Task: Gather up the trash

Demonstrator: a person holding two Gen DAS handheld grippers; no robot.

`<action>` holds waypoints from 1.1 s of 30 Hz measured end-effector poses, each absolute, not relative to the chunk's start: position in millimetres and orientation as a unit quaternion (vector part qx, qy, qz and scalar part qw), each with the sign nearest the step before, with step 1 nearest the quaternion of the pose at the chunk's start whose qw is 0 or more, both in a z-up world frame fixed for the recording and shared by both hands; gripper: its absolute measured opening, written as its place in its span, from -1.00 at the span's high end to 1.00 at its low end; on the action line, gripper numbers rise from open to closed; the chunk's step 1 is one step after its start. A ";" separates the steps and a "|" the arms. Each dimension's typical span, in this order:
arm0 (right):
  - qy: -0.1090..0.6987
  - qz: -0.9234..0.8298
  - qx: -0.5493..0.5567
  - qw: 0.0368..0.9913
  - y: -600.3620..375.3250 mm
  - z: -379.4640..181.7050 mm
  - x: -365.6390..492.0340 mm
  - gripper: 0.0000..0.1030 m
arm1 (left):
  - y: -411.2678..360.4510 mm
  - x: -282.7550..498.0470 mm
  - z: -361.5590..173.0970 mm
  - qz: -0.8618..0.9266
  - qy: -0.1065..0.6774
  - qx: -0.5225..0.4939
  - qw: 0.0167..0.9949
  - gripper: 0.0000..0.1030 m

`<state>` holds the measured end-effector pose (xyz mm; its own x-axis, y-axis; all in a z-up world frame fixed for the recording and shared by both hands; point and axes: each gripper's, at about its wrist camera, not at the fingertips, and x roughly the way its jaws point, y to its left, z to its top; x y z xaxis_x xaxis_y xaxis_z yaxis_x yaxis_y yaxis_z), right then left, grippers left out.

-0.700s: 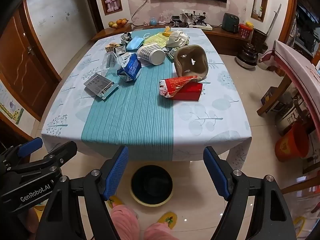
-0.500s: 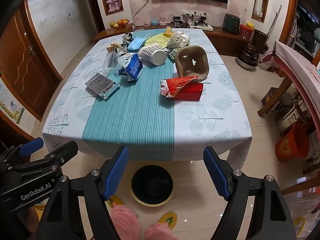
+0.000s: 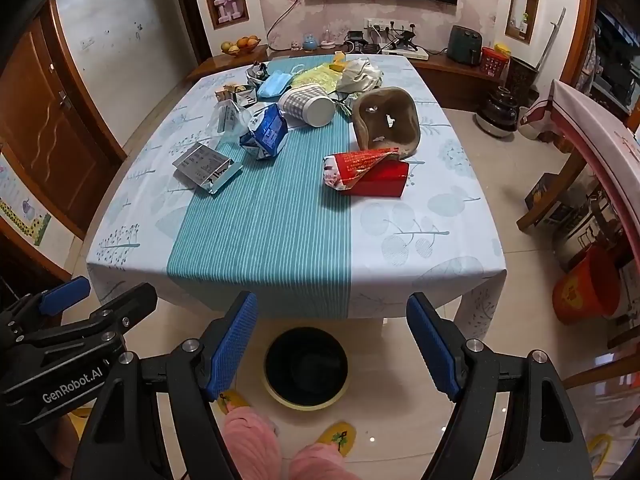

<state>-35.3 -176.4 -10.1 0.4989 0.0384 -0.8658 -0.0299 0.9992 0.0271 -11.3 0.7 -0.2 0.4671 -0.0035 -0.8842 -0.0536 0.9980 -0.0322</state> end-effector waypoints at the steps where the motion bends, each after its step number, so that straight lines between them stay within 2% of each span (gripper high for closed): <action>1: 0.501 0.020 0.005 0.865 -176.1 -10.4 -35.1 -0.53 | 0.3 -12.9 0.0 0.015 0.517 -0.028 0.856 -0.74; 33: 0.498 0.030 0.007 0.867 -176.3 -7.5 -35.1 -0.53 | 3.9 -14.2 5.8 0.024 0.514 -0.032 0.857 -0.74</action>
